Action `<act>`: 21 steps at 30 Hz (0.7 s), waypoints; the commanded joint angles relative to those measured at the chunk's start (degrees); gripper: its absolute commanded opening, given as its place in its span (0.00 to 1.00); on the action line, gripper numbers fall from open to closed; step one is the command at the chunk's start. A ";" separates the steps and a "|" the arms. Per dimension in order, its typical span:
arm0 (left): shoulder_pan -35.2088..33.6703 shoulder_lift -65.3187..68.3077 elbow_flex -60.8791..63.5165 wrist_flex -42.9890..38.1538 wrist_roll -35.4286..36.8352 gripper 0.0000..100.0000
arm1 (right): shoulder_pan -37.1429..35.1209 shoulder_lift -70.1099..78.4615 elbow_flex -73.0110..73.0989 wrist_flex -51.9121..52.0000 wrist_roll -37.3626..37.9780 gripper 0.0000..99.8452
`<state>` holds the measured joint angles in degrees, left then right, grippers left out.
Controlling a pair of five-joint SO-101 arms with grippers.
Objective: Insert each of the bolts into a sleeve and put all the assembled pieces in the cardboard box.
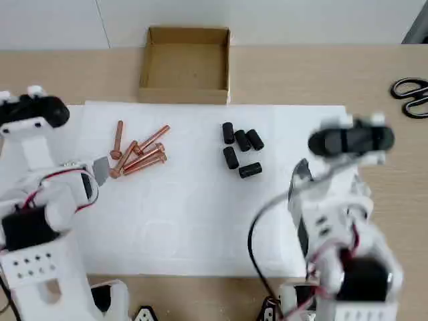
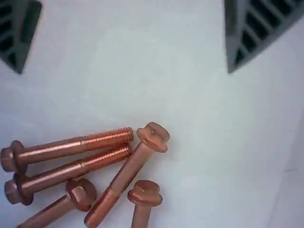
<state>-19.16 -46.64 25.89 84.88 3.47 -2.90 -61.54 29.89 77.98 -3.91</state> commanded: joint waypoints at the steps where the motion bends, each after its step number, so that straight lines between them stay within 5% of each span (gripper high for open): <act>1: 0.00 1.23 -3.30 0.18 -0.53 0.26 | 0.22 20.97 -17.49 8.57 0.35 0.20; 10: -0.09 5.45 -3.65 0.35 -0.70 0.26 | 0.57 60.00 -43.52 17.10 0.53 0.20; 21: -0.18 13.19 -3.74 0.09 -0.70 0.26 | -1.36 80.22 -55.74 13.76 10.46 0.19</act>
<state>-19.16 -33.63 24.92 84.88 3.12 -4.13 17.23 -18.73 93.27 5.05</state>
